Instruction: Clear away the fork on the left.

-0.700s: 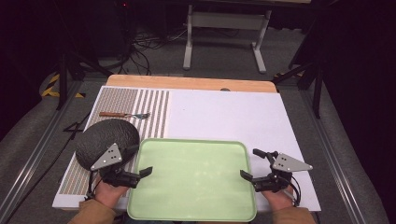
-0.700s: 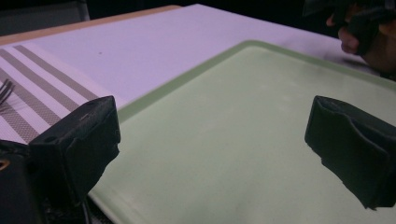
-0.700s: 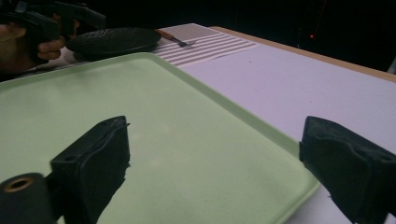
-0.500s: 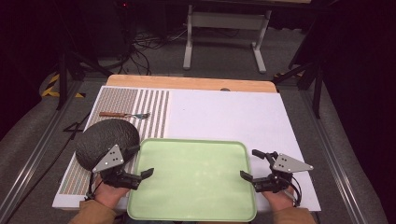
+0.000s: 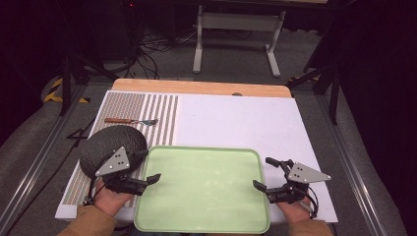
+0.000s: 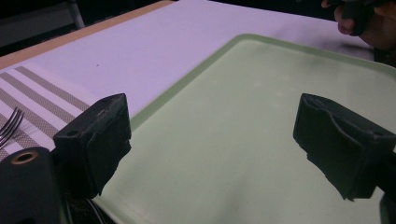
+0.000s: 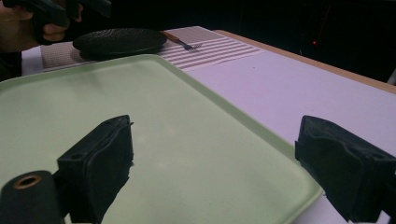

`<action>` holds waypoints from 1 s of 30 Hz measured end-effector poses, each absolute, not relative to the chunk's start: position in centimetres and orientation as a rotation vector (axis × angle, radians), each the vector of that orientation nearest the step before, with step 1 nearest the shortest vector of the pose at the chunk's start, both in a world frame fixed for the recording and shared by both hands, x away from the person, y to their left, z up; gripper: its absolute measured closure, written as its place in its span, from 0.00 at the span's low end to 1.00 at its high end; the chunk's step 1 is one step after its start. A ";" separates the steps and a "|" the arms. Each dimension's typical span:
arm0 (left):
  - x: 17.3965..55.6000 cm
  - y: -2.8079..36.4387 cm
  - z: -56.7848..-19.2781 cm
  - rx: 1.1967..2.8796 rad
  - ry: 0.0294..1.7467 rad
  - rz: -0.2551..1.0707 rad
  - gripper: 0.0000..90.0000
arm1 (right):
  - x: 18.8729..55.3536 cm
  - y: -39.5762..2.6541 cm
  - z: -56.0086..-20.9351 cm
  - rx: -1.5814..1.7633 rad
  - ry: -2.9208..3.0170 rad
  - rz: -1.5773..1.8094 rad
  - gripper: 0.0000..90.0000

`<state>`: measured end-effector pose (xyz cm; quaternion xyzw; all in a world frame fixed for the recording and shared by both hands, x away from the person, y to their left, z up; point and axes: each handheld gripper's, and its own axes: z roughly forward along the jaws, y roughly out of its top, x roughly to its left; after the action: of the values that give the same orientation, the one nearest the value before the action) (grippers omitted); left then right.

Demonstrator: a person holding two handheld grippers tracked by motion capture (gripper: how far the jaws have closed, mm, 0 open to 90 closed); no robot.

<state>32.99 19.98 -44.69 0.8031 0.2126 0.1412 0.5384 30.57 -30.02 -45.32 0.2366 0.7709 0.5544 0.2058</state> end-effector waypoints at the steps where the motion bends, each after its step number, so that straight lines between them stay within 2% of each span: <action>1: 33.1 19.9 -44.6 1.924 0.497 0.331 0.15 | 30.6 -30.0 -45.3 0.658 2.149 1.551 0.13; 9: 33.6 19.9 -42.3 1.938 0.439 0.342 0.17 | 31.1 -30.1 -45.2 0.646 2.168 1.566 0.15; 20: 34.7 19.5 -39.9 2.045 0.371 0.315 0.21 | 30.9 -30.2 -45.2 0.646 2.164 1.576 0.15; 26: 35.3 19.7 -38.9 2.075 0.361 0.351 0.23 | 30.9 -30.1 -45.2 0.646 2.167 1.577 0.16; 30: 35.9 19.6 -38.3 2.160 0.333 0.444 0.24 | 30.9 -30.2 -45.2 0.644 2.169 1.575 0.16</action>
<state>35.90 19.63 -38.28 0.8697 0.1341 0.1786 0.4400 30.90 -30.17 -45.25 0.2294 0.7722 0.5608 0.1912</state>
